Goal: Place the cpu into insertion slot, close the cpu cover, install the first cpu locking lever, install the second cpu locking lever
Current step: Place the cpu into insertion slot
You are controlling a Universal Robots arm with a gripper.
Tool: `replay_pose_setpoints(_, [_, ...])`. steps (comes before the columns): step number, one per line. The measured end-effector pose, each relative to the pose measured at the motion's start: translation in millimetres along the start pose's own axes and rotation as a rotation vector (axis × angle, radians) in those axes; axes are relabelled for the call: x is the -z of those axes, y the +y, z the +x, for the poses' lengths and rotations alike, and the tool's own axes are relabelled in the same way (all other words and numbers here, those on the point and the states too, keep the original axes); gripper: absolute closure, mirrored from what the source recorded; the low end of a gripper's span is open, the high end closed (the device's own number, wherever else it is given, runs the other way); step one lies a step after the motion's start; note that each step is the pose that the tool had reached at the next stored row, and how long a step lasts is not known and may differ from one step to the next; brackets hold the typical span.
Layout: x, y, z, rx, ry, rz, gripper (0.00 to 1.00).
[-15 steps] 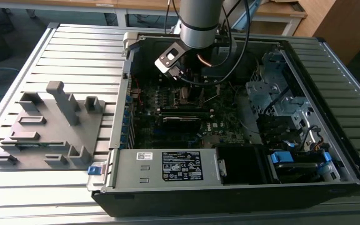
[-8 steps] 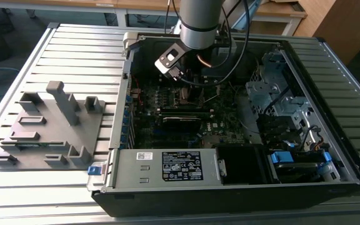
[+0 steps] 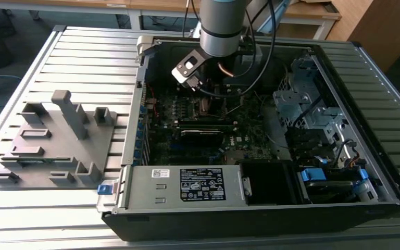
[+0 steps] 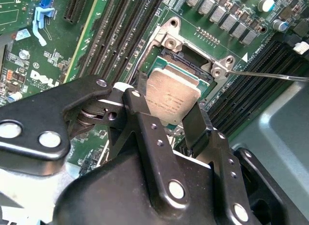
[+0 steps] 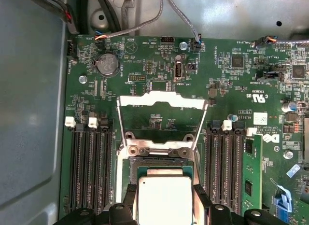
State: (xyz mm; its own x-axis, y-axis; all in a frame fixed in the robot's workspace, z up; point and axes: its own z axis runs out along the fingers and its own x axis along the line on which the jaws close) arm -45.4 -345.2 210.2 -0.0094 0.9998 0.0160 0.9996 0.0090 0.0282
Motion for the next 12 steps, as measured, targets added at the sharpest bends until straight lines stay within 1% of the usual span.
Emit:
replay_pose_setpoints(7, [-1.3, -0.3, 2.8, -0.006, -0.0002, -0.0001, 0.46])
replay_pose_setpoints(12, [-4.4, -0.7, 4.3, -0.008, -0.0002, -0.0001, 0.46])
